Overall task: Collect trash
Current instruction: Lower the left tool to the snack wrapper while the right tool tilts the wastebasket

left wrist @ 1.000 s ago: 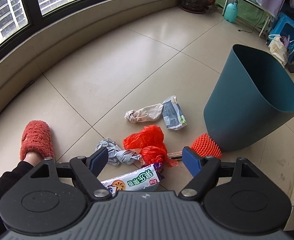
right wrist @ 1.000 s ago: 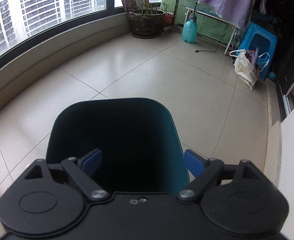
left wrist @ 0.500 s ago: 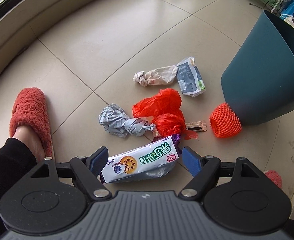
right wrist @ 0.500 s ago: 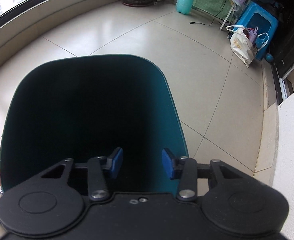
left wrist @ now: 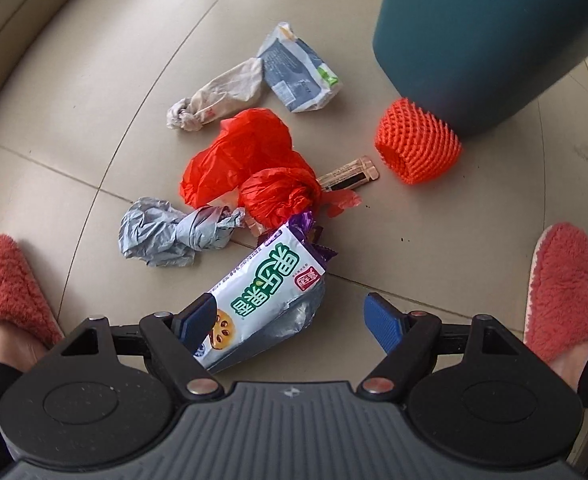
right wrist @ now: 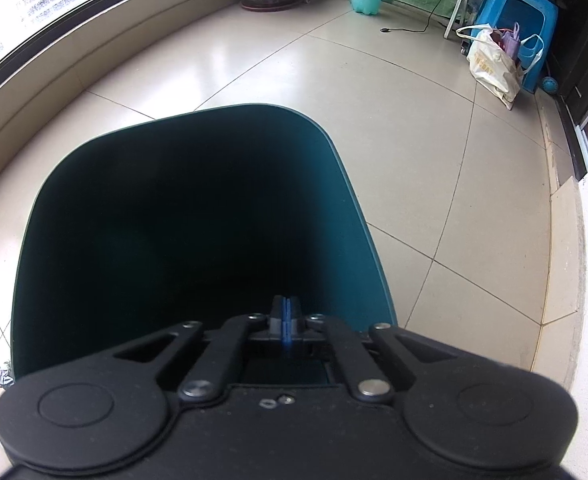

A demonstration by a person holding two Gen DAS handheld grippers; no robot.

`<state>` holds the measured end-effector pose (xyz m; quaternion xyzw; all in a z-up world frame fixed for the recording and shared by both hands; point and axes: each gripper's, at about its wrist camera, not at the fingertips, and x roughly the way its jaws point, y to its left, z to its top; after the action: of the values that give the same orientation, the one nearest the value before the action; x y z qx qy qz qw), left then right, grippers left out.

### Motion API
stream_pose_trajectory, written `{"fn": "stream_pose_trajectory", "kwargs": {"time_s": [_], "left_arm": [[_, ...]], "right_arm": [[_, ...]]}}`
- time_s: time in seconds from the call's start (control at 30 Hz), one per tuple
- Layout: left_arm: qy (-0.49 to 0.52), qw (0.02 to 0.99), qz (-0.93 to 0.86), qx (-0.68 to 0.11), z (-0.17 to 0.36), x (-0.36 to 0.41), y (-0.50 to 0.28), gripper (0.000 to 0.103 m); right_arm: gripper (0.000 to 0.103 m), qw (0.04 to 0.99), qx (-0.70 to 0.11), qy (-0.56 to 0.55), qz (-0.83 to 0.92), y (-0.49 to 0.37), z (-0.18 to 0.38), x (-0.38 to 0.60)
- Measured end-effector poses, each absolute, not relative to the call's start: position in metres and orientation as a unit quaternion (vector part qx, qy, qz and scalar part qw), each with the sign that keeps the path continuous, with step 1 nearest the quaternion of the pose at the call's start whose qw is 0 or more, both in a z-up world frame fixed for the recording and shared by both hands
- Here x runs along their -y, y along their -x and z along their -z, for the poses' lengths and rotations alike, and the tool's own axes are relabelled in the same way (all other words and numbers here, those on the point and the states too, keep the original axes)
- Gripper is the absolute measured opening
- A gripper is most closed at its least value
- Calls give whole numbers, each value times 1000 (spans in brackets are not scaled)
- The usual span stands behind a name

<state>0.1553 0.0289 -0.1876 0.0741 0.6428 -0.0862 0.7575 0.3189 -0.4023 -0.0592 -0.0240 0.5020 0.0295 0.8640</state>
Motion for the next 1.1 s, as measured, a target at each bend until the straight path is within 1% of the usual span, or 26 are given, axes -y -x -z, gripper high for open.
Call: {"fn": "stream_pose_trajectory", "kwargs": {"time_s": [0.13,0.23,0.27,0.3,0.33,0.37,0.4,0.43,0.47,0.53,0.57,0.6,0.63,0.67,0.7,0.73,0.77,0.8,0.87,1.1], "left_arm": [[-172,741,134,-636,198,-20,-154,81],[-208,732,154,-630,199,-20,-150,81],[-209,730,158,-631,198,-21,-150,81],[-210,727,164,-633,198,-23,-149,81],[-213,724,168,-634,198,-25,-148,81],[-217,724,169,-633,199,-25,-148,81],[-219,723,173,-632,199,-26,-147,81],[-221,723,176,-631,198,-28,-146,81],[-224,724,177,-628,198,-28,-146,81],[-229,724,183,-624,198,-30,-145,81],[-230,724,185,-623,199,-32,-145,81],[-232,724,187,-622,200,-33,-144,81],[-236,723,191,-620,202,-33,-144,81],[-243,722,196,-617,205,-34,-143,81],[-250,720,201,-615,208,-34,-142,81],[-260,713,212,-615,213,-34,-140,81],[-270,708,219,-614,217,-34,-137,81],[-284,703,228,-611,221,-34,-134,81],[-313,692,242,-605,230,-34,-128,81],[-386,670,285,-566,252,-35,-117,81]], "right_arm": [[0,872,-488,19,-32,-321,48,413],[0,883,-469,2,-33,-314,31,424],[5,884,-465,0,-35,-315,28,428],[18,885,-463,-2,-37,-314,26,431],[24,886,-461,-8,-44,-314,23,435],[33,887,-460,-13,-47,-312,21,438],[48,888,-457,-13,-46,-311,19,439],[57,890,-455,-10,-43,-309,18,440],[68,892,-450,-4,-41,-307,16,439],[66,887,-460,-6,-36,-311,19,443],[61,883,-469,-10,-32,-313,23,444],[50,877,-479,-14,-29,-317,28,447],[43,872,-489,-14,-26,-320,34,448],[30,866,-499,-12,-25,-322,41,448],[25,865,-502,-5,-20,-322,44,448],[22,864,-504,3,-14,-322,48,447],[16,864,-504,8,-11,-322,50,447],[9,864,-503,13,-3,-322,51,447],[6,864,-504,4,-2,-324,52,453],[6,864,-502,24,0,-330,53,456]]}}
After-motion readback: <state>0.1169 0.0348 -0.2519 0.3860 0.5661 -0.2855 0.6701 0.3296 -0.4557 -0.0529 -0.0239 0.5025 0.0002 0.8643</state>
